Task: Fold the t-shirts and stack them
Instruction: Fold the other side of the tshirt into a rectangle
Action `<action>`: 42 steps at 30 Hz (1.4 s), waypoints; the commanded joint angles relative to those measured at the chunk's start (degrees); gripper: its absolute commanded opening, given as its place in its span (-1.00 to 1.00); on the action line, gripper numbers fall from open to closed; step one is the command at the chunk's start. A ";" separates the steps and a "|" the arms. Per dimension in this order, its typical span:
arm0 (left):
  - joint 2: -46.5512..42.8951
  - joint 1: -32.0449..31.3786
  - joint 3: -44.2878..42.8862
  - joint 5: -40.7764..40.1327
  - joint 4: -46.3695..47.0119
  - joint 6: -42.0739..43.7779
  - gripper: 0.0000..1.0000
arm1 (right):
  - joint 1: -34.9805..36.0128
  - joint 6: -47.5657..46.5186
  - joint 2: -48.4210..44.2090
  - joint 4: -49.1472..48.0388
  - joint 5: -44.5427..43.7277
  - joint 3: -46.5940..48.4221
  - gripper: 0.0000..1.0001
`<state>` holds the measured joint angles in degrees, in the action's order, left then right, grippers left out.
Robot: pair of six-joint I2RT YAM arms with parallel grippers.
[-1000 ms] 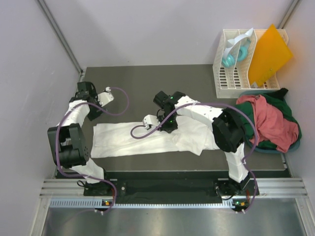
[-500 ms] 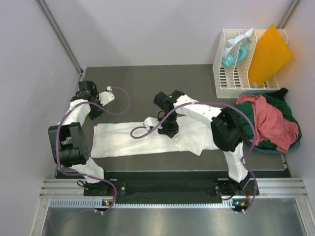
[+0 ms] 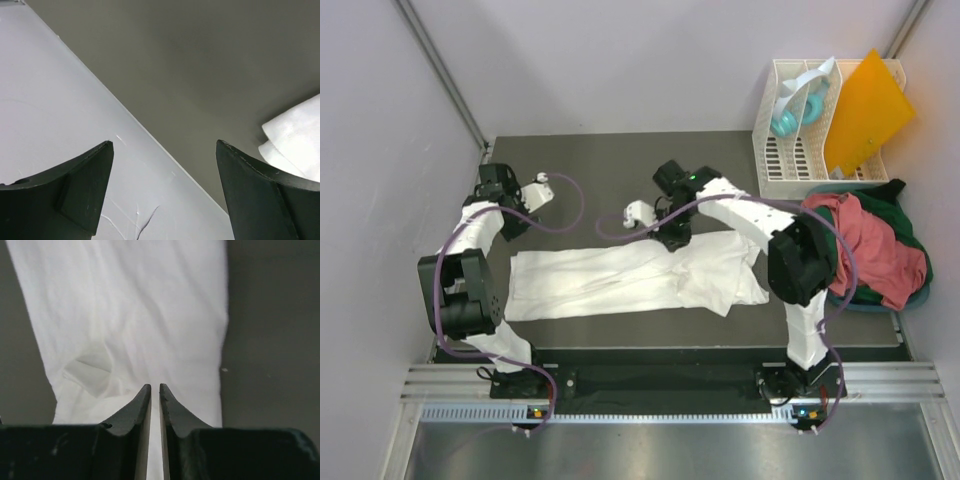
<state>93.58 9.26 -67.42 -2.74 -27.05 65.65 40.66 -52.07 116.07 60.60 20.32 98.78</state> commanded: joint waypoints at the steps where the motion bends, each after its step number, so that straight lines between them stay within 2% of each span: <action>1: -2.52 -0.20 -0.79 6.41 -1.33 -1.31 0.69 | -7.96 6.72 -7.44 -4.87 1.31 1.07 -0.83; 2: -2.70 -0.20 -0.61 7.22 -3.08 -1.22 0.63 | -9.10 7.16 -7.44 -5.40 0.61 0.28 -0.94; 6: -1.65 -0.38 -0.17 11.88 -7.23 0.36 -0.41 | -16.38 9.18 -5.77 -7.77 -1.59 -4.90 -1.00; 7: -0.69 -0.38 -0.08 12.41 -8.27 0.88 -0.99 | -17.36 9.36 -5.33 -8.47 -1.77 -5.52 -1.00; 15: 5.72 -0.64 -1.13 15.04 -14.61 7.83 -1.00 | -22.47 10.76 -2.34 -12.26 -4.84 -8.61 -1.00; 22: 12.50 -0.64 -13.33 19.62 -31.90 10.29 -1.00 | -23.88 10.59 -4.10 -12.44 -7.04 -10.80 -1.00; 32: 14.79 -1.08 -20.12 22.35 -44.74 13.45 -1.00 | -23.96 10.15 -0.94 -11.03 -10.03 -11.33 -1.00; 37: 14.52 -1.35 -16.35 18.13 -43.80 15.03 -1.00 | -23.97 10.15 0.64 -11.29 -11.35 -10.28 -1.00; 42: 15.31 -1.43 -12.57 12.42 -38.52 14.42 -1.00 | -23.97 10.06 1.17 -11.20 -11.70 -9.66 -1.00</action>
<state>107.53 7.99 -82.15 13.32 -66.89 78.56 17.21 -41.95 116.86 49.28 9.43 86.70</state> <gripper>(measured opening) 0.010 0.004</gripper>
